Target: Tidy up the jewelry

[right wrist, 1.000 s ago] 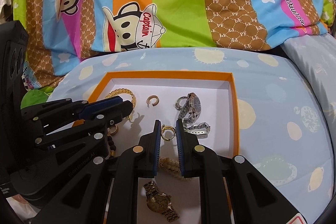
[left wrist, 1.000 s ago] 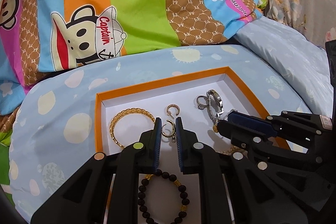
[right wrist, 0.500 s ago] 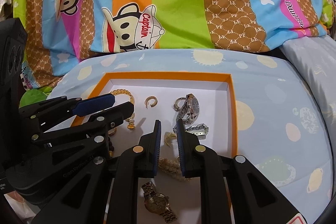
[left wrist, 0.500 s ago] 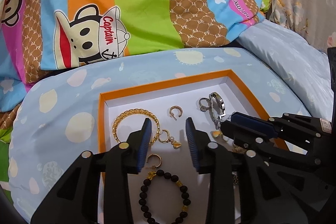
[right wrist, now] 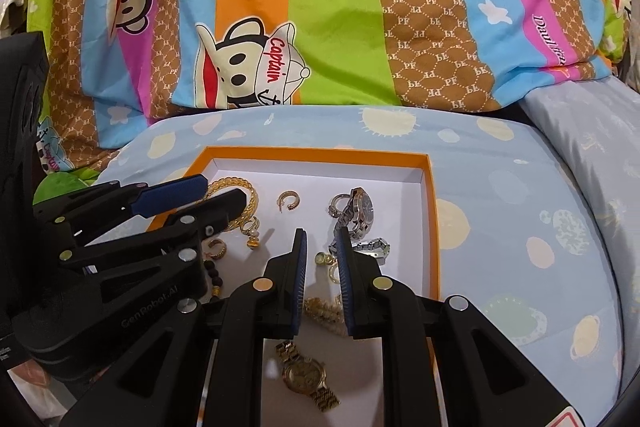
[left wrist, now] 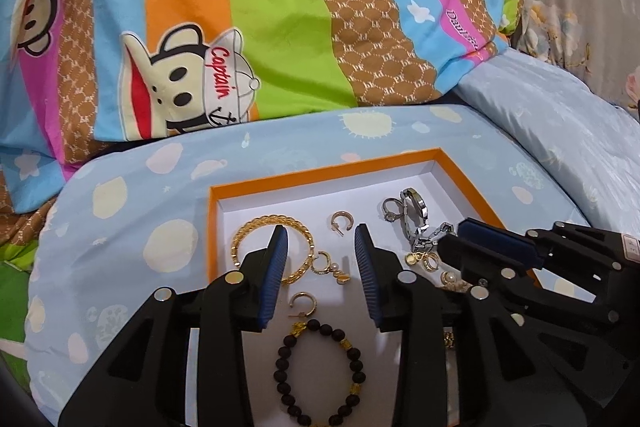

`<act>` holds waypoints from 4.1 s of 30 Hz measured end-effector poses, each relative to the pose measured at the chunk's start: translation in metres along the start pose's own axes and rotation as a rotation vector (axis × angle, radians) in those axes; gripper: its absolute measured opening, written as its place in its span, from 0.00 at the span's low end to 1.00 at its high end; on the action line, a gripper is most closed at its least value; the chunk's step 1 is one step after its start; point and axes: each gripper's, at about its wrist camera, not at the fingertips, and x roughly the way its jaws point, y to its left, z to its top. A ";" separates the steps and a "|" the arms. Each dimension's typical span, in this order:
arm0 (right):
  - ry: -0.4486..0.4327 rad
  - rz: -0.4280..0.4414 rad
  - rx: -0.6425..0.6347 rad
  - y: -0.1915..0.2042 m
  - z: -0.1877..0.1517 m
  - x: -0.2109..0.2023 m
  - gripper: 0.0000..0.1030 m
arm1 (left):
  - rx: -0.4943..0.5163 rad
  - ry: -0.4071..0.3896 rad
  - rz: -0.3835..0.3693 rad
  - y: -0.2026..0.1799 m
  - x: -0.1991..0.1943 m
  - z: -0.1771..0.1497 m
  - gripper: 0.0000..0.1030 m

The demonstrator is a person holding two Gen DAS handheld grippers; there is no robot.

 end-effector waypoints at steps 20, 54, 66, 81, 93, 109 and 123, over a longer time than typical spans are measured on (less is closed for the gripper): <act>-0.101 -0.110 0.045 0.022 -0.090 -0.089 0.39 | -0.017 -0.079 0.113 -0.012 -0.092 -0.090 0.50; -0.080 -0.237 0.045 0.034 -0.113 -0.093 0.57 | -0.075 -0.028 0.258 -0.020 -0.095 -0.117 0.65; -0.077 -0.236 0.046 0.033 -0.112 -0.092 0.57 | -0.072 -0.027 0.269 -0.019 -0.094 -0.117 0.65; -0.077 -0.238 0.045 0.034 -0.112 -0.092 0.57 | -0.069 -0.028 0.272 -0.019 -0.094 -0.117 0.65; -0.077 -0.237 0.044 0.034 -0.112 -0.092 0.57 | -0.068 -0.028 0.273 -0.019 -0.094 -0.117 0.65; -0.077 -0.238 0.041 0.033 -0.112 -0.092 0.57 | -0.068 -0.027 0.276 -0.017 -0.095 -0.117 0.65; -0.076 -0.238 0.041 0.033 -0.112 -0.092 0.57 | -0.067 -0.027 0.278 -0.014 -0.095 -0.117 0.65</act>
